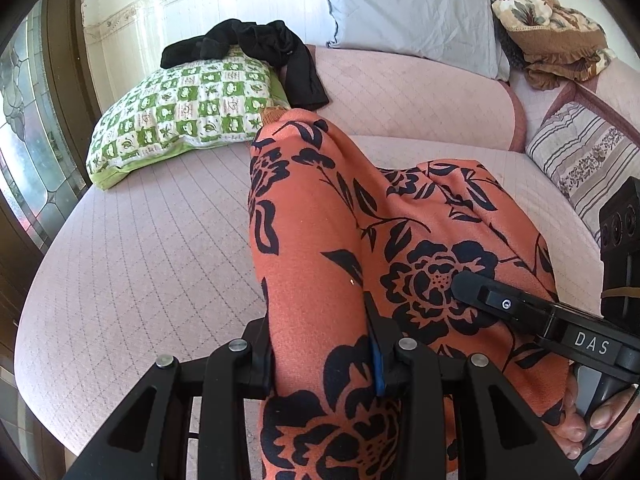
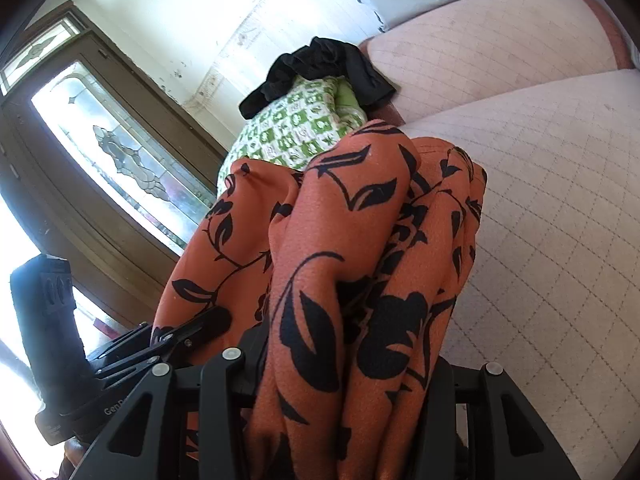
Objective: Fold small clothes
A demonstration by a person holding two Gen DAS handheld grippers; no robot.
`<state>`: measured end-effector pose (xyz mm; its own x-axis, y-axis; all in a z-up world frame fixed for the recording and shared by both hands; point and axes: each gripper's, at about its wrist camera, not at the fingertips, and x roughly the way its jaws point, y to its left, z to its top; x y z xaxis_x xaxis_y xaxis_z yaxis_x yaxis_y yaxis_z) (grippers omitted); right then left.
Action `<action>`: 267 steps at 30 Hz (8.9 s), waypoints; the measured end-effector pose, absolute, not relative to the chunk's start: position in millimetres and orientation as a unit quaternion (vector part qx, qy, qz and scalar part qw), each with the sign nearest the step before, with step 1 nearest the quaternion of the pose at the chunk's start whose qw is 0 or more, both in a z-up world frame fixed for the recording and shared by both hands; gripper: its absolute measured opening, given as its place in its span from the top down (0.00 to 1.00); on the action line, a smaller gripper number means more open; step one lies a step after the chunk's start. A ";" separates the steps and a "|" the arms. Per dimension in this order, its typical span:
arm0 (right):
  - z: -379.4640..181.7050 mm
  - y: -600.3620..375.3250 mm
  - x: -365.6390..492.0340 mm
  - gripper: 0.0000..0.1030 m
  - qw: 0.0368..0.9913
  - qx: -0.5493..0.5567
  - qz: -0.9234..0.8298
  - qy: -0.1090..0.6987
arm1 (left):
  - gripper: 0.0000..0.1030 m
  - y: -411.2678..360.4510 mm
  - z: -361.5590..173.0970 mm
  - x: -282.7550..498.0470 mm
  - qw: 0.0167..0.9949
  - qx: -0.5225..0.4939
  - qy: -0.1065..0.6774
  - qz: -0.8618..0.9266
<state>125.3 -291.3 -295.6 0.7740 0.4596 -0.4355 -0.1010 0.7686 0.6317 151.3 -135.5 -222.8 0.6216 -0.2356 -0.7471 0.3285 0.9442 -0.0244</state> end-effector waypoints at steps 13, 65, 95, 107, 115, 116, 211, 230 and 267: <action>-327.8 -289.3 141.9 0.56 0.860 0.334 0.138 0.362 | 0.64 -134.9 -250.4 169.7 0.882 0.063 0.443 -0.150; -332.9 -346.1 132.1 0.35 0.817 0.400 0.048 0.411 | 0.42 -114.6 -246.1 164.8 0.887 0.136 0.434 -0.076; -289.5 -305.1 109.1 0.59 0.871 0.301 0.126 0.367 | 0.21 -94.8 -244.1 155.5 0.896 0.159 0.410 -0.053; -321.8 -269.6 75.5 0.62 0.837 0.269 0.121 0.462 | 0.21 -89.2 -267.7 148.5 0.881 0.191 0.430 -0.048; -284.0 -280.5 100.5 0.61 0.862 0.269 0.110 0.414 | 0.21 -76.5 -254.0 158.0 0.885 0.165 0.432 -0.049; -278.9 -285.2 111.8 0.61 0.864 0.273 0.109 0.409 | 0.21 -76.9 -255.0 158.2 0.885 0.167 0.433 -0.048; -5.5 -218.2 -127.6 0.26 0.986 0.148 -0.047 0.057 | 0.00 -0.1 129.5 -151.8 0.986 0.015 0.044 -0.158; -60.0 -231.0 -73.3 0.26 0.973 0.138 -0.078 0.170 | 0.00 -58.7 -26.4 2.9 0.964 0.101 0.225 -0.103; -96.6 -205.6 12.4 0.26 0.959 0.111 -0.056 0.254 | 0.00 -39.4 -56.6 59.9 0.952 0.055 0.277 -0.120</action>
